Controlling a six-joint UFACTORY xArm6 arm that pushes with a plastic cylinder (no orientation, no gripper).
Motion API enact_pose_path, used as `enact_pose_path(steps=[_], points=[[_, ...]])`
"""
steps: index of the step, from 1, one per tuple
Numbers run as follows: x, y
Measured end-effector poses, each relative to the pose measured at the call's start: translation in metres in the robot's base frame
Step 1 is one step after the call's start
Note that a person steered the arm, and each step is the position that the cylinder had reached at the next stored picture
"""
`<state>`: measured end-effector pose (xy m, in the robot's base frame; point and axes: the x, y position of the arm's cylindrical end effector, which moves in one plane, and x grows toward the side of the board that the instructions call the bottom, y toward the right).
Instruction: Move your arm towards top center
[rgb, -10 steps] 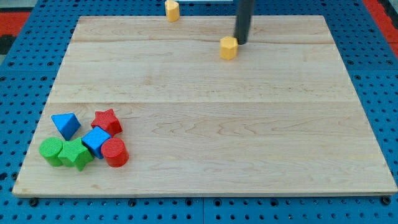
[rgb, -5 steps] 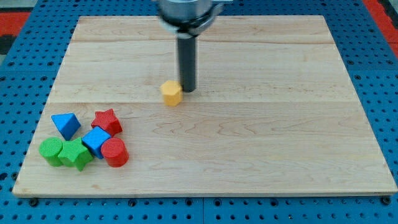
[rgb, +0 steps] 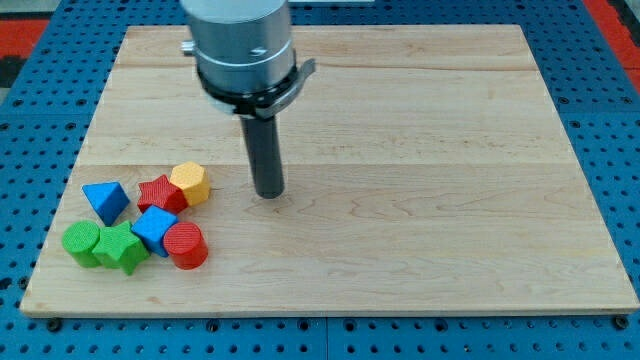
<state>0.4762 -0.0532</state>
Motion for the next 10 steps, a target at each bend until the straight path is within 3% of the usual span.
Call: enact_pose_path(steps=[2, 3, 4, 6, 7, 10], points=[[-0.028, 0.049], [-0.067, 0.084], [-0.110, 0.116], [-0.261, 0.132], [-0.283, 0.131], [-0.275, 0.128]])
